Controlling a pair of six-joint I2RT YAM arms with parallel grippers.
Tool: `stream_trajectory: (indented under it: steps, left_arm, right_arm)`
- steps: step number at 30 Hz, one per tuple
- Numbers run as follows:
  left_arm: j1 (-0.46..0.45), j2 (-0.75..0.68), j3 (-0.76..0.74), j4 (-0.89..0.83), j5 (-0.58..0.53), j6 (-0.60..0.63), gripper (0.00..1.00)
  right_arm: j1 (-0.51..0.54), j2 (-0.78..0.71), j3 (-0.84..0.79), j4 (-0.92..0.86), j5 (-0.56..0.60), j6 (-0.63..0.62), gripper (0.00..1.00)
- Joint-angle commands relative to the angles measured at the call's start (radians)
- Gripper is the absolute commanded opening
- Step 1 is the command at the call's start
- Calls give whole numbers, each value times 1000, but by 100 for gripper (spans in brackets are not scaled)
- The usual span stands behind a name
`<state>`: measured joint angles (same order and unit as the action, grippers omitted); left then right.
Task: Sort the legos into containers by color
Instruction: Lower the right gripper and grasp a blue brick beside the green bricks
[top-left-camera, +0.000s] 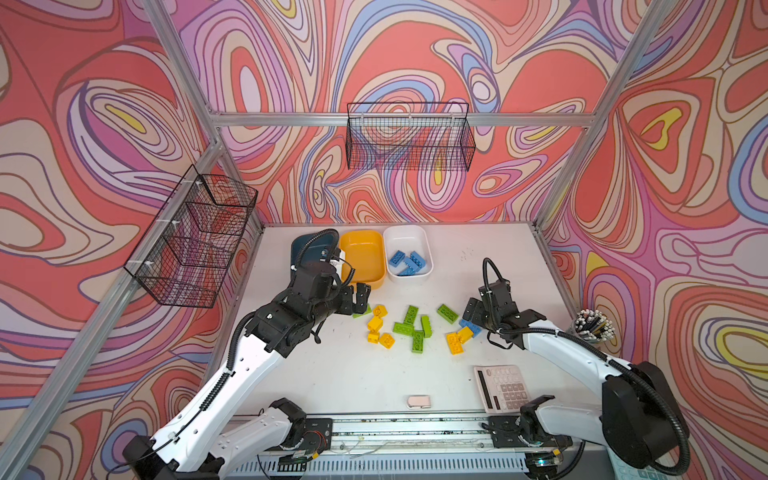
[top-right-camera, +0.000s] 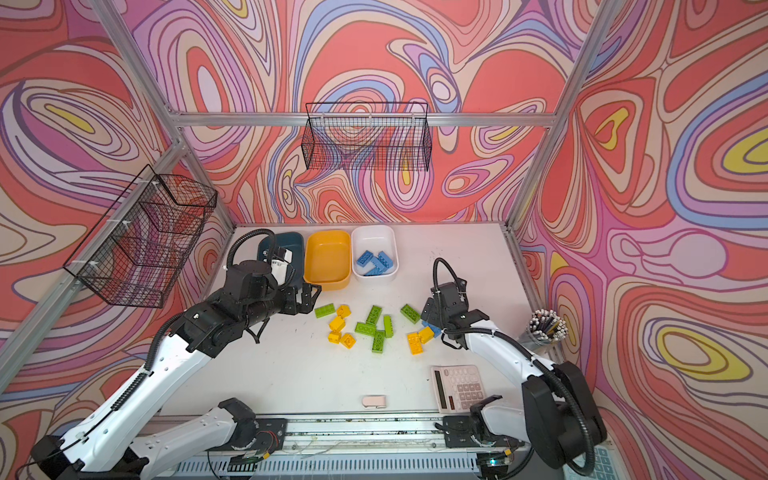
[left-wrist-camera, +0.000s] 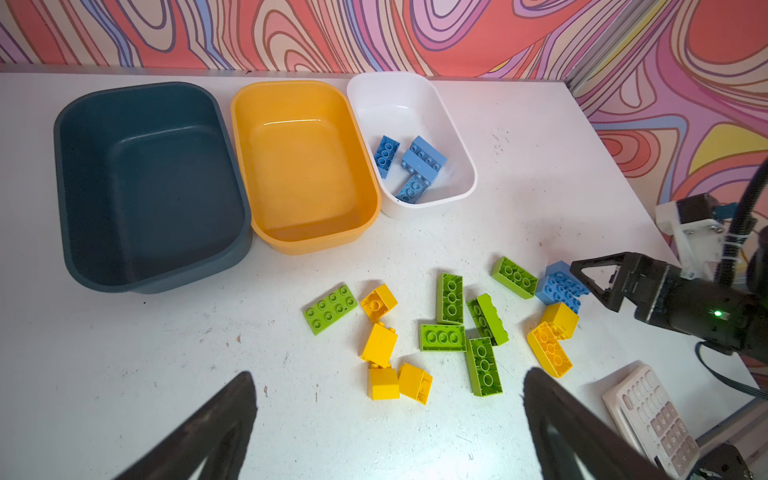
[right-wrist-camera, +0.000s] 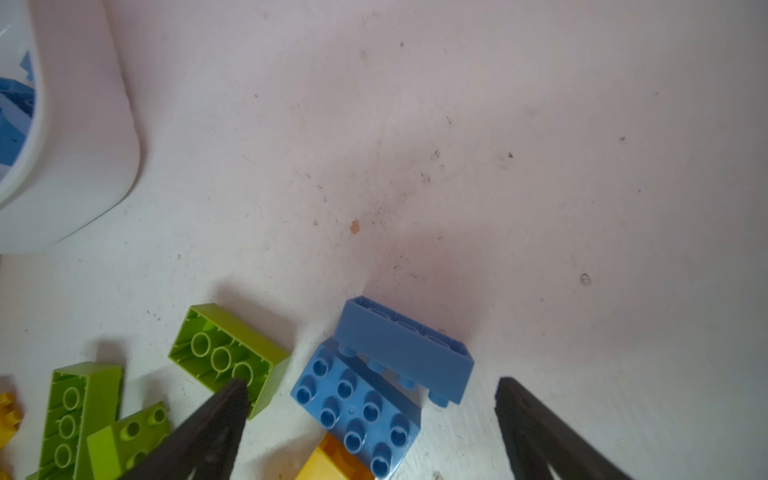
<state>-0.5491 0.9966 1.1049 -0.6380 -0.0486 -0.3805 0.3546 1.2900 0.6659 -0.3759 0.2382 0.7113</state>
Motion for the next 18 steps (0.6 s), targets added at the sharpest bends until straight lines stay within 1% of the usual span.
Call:
stream_trajectory:
  steps: [1,4,7,10,18]
  left_arm:
    - [-4,-28,9,3,7,7,100]
    - [-7,-35,6,3,7,9,100]
    - [-9,-39,6,4,15,9,100]
    - [-9,-39,7,3,18,9,100]
    - [-9,-36,8,4,15,11,100]
  right_arm:
    - [-1,51,21,-39,49,114,98]
    - [-2,87,36,-62,96,152,98]
    - [-2,132,51,-75,109,180,98]
    - [-2,174,67,-75,110,184,98]
    - [-2,212,105,-57,136,183,98]
